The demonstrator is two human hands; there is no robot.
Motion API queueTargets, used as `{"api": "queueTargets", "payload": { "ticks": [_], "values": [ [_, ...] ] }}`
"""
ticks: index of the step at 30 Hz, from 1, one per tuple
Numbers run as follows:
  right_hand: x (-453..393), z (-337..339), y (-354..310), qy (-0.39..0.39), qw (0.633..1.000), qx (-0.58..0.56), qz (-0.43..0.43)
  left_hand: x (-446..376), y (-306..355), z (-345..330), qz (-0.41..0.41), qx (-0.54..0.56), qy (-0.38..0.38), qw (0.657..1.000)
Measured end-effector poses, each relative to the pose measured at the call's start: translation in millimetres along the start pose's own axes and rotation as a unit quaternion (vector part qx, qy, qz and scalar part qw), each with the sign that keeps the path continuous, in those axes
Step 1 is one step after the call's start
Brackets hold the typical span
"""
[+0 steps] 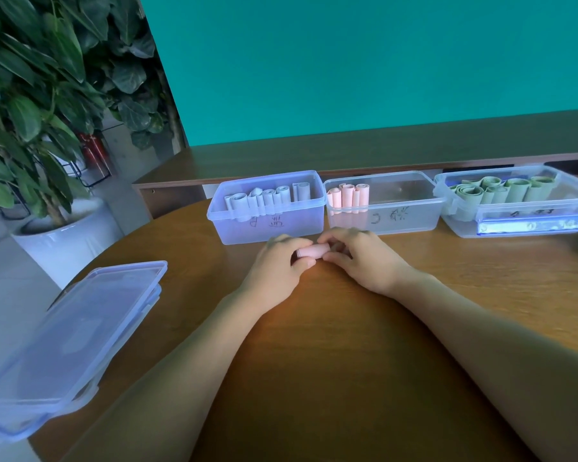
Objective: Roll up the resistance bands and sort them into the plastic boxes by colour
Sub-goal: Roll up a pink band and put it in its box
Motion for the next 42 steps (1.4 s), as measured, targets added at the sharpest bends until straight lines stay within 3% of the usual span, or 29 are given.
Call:
{"api": "queueTargets", "payload": {
  "ticks": [7, 12, 16, 19, 26, 33, 42],
  "values": [
    [26, 19, -15, 0.083, 0.991, -0.104, 0.001, 13, 25, 8, -0.062, -0.025, 0.061, 0.996],
    [42, 65, -33, 0.146, 0.973, -0.178, 0.005, 11, 60, 1, -0.075, 0.065, 0.15, 0.984],
    [29, 113, -32, 0.112, 0.989, -0.092, 0.02, -14, 90, -6, -0.038, 0.146, 0.195, 0.969],
    [10, 151, -18, 0.136, 0.991, -0.02, 0.008, -31, 100, -15, 0.014, 0.174, 0.22, 0.96],
    [-37, 174, 25, 0.076, 0.988, 0.09, -0.101, -50, 85, -33, 0.08, 0.136, 0.222, 0.962],
    [-78, 152, 48, 0.041, 0.972, 0.169, -0.157, -55, 82, -38, 0.058, 0.116, 0.225, 0.966],
    [-97, 132, 56, 0.02, 0.971, 0.157, -0.18, -54, 83, -40, 0.033, 0.109, 0.224, 0.968]
  ]
}}
Point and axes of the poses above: each hand's wrist, its own x-axis away from the middle knuckle, its own z-axis out of the back of the hand, y = z × x, the point moved 3 cm from there along -x, towards the middle knuckle, and after that the axes turned 10 degrees about -x, right-handed, at the moved point
